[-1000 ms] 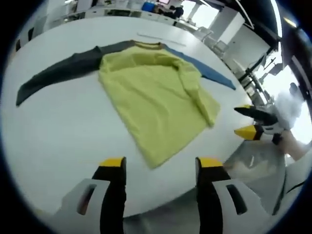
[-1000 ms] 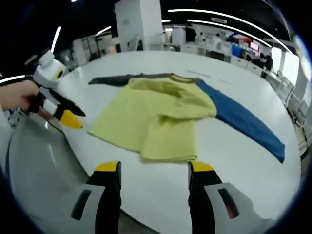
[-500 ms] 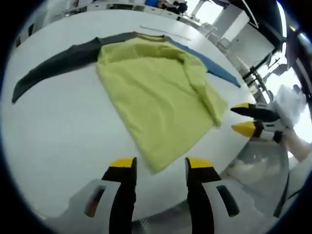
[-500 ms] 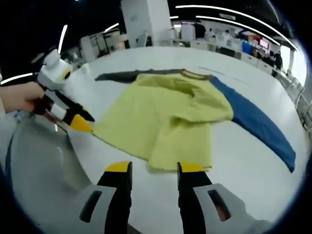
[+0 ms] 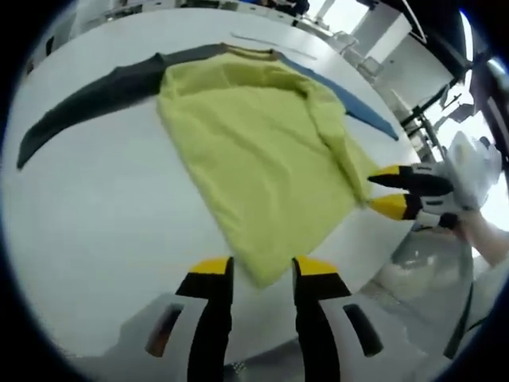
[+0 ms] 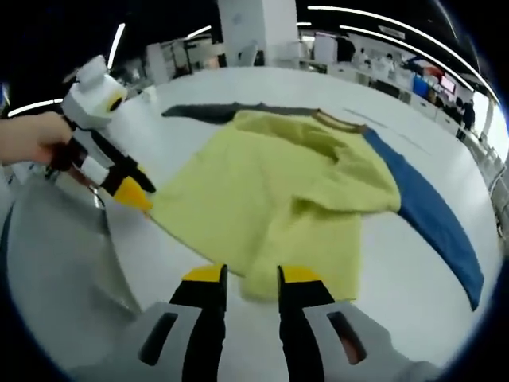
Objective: Fold the garment on the visible template until the final outline fits inside the template.
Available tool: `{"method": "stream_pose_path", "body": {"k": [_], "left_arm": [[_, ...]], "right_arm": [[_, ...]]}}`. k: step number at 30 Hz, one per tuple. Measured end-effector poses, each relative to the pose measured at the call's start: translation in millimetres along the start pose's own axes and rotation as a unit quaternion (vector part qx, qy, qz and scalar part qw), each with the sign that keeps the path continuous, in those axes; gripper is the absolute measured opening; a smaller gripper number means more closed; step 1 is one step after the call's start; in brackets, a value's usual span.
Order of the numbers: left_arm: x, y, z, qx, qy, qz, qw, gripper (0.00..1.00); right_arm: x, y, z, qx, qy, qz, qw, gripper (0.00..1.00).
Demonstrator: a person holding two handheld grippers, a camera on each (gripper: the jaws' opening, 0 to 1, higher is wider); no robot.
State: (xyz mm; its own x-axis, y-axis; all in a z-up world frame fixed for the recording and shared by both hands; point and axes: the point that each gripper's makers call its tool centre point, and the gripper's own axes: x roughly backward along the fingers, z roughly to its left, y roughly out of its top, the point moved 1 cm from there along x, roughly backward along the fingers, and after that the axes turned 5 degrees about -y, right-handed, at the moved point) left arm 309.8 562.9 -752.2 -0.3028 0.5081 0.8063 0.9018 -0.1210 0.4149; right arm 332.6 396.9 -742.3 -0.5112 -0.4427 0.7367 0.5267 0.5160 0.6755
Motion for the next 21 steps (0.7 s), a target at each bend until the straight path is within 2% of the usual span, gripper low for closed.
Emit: {"method": "stream_pose_path", "body": {"k": [6,14,17,21], "left_arm": [[-2,1.0,-1.1,0.0,-0.002,0.0,1.0,0.21],[-4,0.5,-2.6,-0.002,0.002,0.009,1.0,0.17],[-5,-0.6,-2.7,-0.007,0.004,0.011,0.9999,0.12],[-8,-2.4,-3.5,-0.017,0.004,0.012,0.9998,0.04]], "right_arm": [[-3,-3.3,2,0.015,0.0,0.007,0.9999,0.19],[-9,-10.1,4,0.057,-0.007,0.021,0.9981,0.16],[-10,-12.6,0,0.077,-0.021,0.026,0.9965,0.11],[-10,-12.6,-1,0.083,-0.025,0.029,0.9958,0.1]]}}
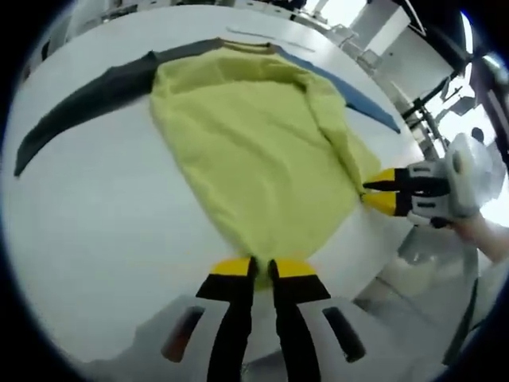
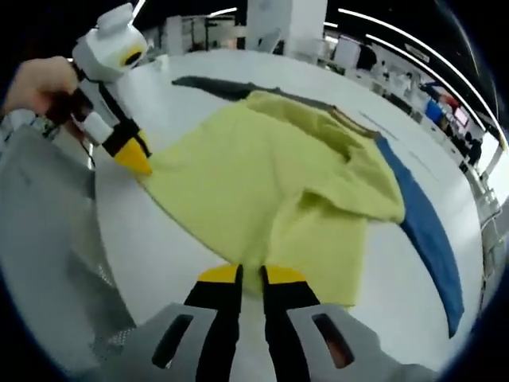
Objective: Fold the garment on the visible template until the final outline fits inside the template.
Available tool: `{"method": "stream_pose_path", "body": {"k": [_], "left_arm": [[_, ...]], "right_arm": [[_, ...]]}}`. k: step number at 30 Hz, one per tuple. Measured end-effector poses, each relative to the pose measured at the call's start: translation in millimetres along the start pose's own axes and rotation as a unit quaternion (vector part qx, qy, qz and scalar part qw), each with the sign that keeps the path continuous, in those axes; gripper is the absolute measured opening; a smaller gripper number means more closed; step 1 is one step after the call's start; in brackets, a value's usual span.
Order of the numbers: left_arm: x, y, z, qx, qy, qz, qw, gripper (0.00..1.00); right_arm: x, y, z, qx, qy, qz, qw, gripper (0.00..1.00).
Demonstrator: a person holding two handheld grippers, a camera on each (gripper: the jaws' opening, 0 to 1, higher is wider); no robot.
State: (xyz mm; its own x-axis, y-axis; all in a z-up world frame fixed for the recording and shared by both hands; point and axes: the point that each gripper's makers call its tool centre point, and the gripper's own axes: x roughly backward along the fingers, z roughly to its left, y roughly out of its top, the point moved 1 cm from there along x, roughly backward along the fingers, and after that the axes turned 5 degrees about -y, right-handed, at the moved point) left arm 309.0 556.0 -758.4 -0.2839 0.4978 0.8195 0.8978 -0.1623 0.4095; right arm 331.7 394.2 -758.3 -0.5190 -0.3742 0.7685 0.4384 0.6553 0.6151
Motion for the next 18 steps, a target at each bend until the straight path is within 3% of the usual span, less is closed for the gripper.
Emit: {"method": "stream_pose_path", "body": {"k": [4,8,14,18], "left_arm": [[-2,1.8,1.3,0.002,-0.001,-0.002,1.0,0.02],[-2,1.8,2.2,0.004,0.001,-0.003,1.0,0.01],[4,4.9,1.2,0.008,-0.004,-0.013,0.9999,0.0],[14,14.5,-1.8,0.015,-0.013,-0.029,0.9994,0.0]], "right_arm": [[0,0.0,0,0.038,-0.013,0.005,0.9992,0.08],[2,0.5,-2,0.029,-0.015,0.001,0.9995,0.07],[16,10.3,-16,-0.079,-0.009,-0.033,0.9963,0.06],[31,17.4,-33,-0.157,-0.008,-0.061,0.9857,0.06]]}}
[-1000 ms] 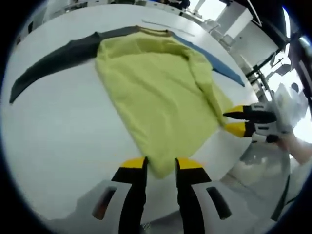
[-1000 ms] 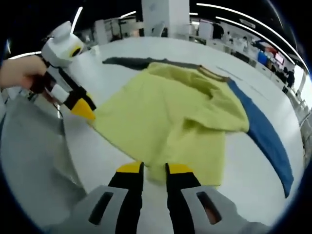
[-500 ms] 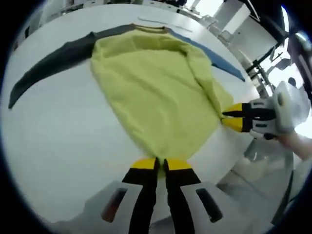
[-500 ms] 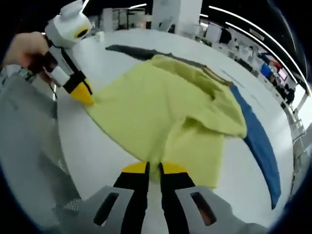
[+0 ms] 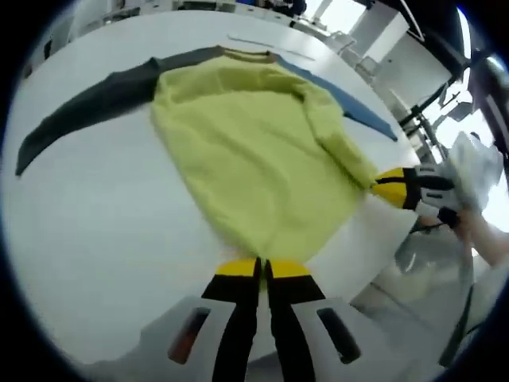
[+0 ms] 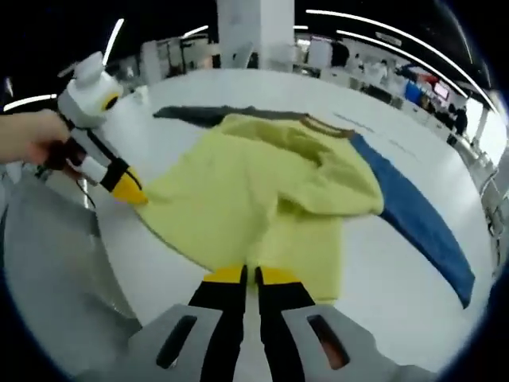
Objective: Fold the garment on the visible template until the final outline fits inside the template.
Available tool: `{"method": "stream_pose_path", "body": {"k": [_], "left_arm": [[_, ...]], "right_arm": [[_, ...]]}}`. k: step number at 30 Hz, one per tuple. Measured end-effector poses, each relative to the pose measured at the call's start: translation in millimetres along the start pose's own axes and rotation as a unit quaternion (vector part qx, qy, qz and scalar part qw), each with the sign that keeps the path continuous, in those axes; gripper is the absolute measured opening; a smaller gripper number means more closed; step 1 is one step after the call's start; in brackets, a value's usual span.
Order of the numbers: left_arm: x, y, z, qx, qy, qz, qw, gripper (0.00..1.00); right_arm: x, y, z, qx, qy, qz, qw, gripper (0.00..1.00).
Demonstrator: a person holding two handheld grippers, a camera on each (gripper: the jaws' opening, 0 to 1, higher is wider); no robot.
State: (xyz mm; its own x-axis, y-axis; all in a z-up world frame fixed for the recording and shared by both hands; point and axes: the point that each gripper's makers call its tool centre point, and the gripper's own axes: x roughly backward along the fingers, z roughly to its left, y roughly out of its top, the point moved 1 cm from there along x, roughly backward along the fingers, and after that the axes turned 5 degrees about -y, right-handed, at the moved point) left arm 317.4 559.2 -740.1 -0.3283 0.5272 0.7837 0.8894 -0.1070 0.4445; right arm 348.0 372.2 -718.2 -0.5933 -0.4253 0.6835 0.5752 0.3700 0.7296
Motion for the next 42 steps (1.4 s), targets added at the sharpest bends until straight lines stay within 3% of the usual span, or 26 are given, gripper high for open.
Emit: {"method": "stream_pose_path", "body": {"k": [3,9,19,24,35,42], "left_arm": [[10,10.7,-3.7,0.003,-0.007,-0.019,0.9998,0.0],[31,28.2,-8.0,0.0,-0.007,-0.048,0.9988,0.0],[64,35.4,4.3,-0.001,0.01,-0.073,0.9972,0.0],[71,30.3,4.3,0.001,0.014,-0.075,0.9971,0.0],[73,-0.9,3.3,0.015,0.011,-0.05,0.9986,0.0],[69,-19.9,9.1,0.023,0.014,-0.029,0.9992,0.0]], "right_arm": [[11,14.8,-11,-0.07,0.008,-0.03,0.9971,0.05],[35,34.7,-32,-0.156,0.016,-0.064,0.9856,0.04],[72,38.1,-53,-0.183,-0.003,-0.08,0.9799,0.04],[84,26.6,-55,-0.179,-0.012,-0.065,0.9817,0.04],[92,-18.2,-49,-0.151,-0.027,0.002,0.9882,0.03],[90,-49.0,-41,-0.113,-0.031,0.061,0.9912,0.03]]}}
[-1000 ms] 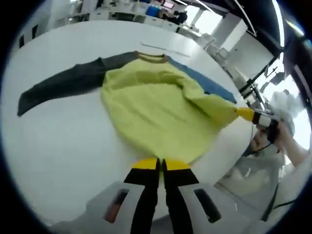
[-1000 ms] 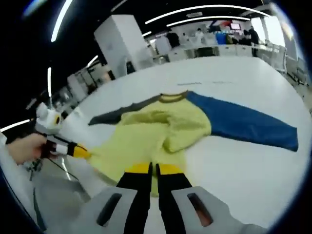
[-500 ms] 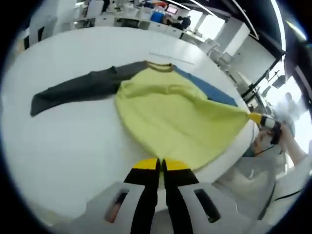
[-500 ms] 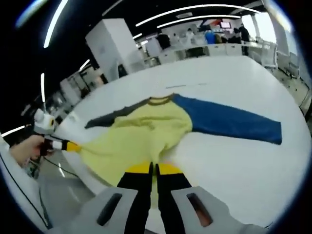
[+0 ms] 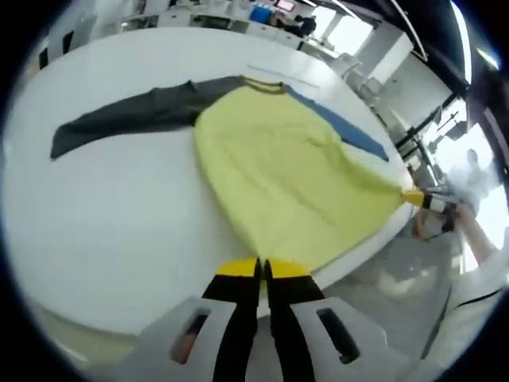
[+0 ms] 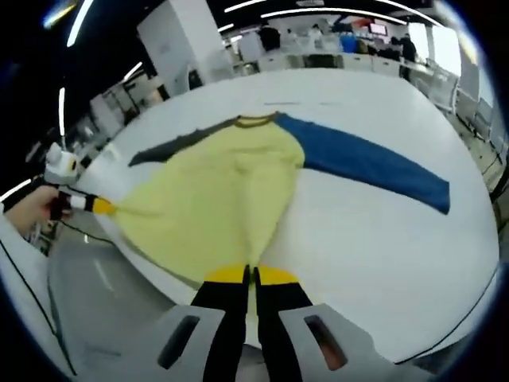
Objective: Fold the garment on the visible template until the final outline fits inside the template.
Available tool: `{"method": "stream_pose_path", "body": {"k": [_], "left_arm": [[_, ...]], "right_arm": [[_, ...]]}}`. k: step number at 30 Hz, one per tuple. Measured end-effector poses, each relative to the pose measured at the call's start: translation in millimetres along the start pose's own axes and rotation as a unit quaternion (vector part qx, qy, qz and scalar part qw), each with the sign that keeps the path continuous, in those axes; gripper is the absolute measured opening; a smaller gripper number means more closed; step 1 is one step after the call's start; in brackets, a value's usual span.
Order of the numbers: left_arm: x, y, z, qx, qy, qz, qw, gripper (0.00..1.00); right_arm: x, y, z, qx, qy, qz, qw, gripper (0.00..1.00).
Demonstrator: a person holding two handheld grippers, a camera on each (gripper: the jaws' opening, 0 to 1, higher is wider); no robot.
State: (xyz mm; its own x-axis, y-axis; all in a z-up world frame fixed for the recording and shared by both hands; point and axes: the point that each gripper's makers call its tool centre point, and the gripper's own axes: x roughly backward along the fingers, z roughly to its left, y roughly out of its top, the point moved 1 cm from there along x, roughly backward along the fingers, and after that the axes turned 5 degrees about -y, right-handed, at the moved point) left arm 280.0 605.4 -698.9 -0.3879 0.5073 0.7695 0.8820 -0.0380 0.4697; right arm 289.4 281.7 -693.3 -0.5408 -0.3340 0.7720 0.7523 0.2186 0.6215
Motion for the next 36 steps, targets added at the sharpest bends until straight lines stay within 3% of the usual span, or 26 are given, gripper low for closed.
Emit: {"method": "stream_pose_path", "body": {"k": [17,25,36], "left_arm": [[-8,-26.7,16.0,0.005,0.012,0.04,0.9991,0.0],[-10,-34.7,19.2,0.01,0.014,0.057,0.9983,0.0],[-10,-42.9,19.4,0.024,0.014,0.067,0.9973,0.0]], "right_arm": [[-16,-46.4,2,0.04,-0.005,0.07,0.9967,0.03],[-21,-56.1,-2,0.064,-0.01,0.096,0.9933,0.03],[-21,-67.7,-6,0.064,-0.009,0.117,0.991,0.03]]}}
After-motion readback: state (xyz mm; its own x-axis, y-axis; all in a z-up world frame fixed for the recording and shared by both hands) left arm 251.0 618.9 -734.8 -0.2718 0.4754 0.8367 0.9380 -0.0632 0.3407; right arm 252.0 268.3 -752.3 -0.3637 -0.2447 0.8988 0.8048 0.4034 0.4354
